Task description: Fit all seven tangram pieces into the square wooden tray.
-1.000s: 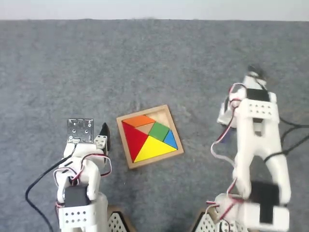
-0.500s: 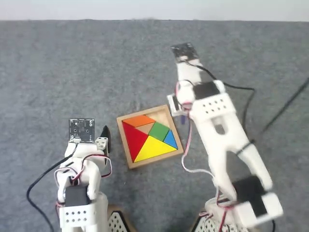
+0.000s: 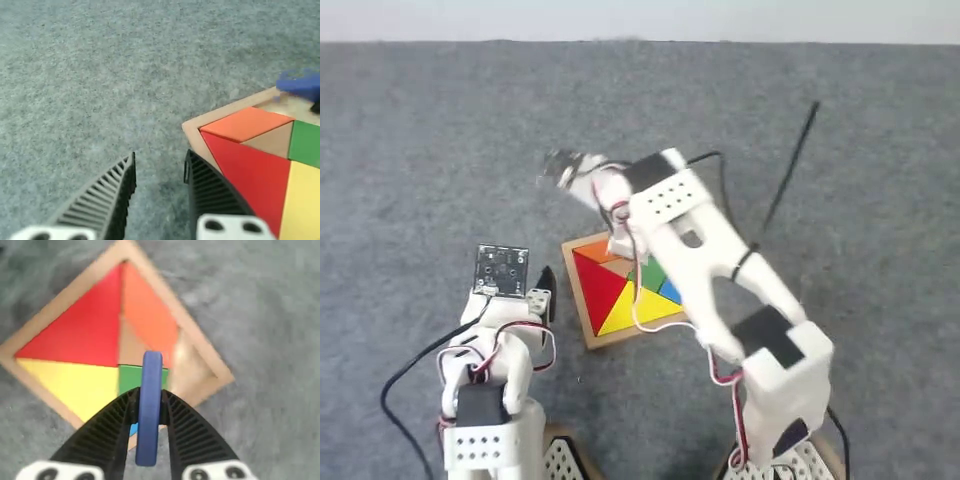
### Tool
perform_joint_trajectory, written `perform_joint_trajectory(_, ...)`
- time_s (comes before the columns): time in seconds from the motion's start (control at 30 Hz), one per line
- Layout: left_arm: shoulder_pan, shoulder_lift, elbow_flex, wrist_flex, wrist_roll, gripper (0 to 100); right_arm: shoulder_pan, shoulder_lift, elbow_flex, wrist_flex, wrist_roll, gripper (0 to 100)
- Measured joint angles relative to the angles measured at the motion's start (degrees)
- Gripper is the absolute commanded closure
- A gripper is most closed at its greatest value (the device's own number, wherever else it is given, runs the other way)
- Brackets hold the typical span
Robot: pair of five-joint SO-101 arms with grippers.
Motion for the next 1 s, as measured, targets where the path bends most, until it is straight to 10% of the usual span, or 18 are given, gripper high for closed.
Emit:
perform_joint_trajectory(0.8,0.09,0.00,0.00,0.18,-0.35,85,-1.23,9.23,-0.88,-5.80,5.27,98.7)
perform_joint_trajectory(1.0,0.09,0.00,0.00,0.18,-0.35,85,-1.05,9.41,-0.88,-7.12,5.27,81.7)
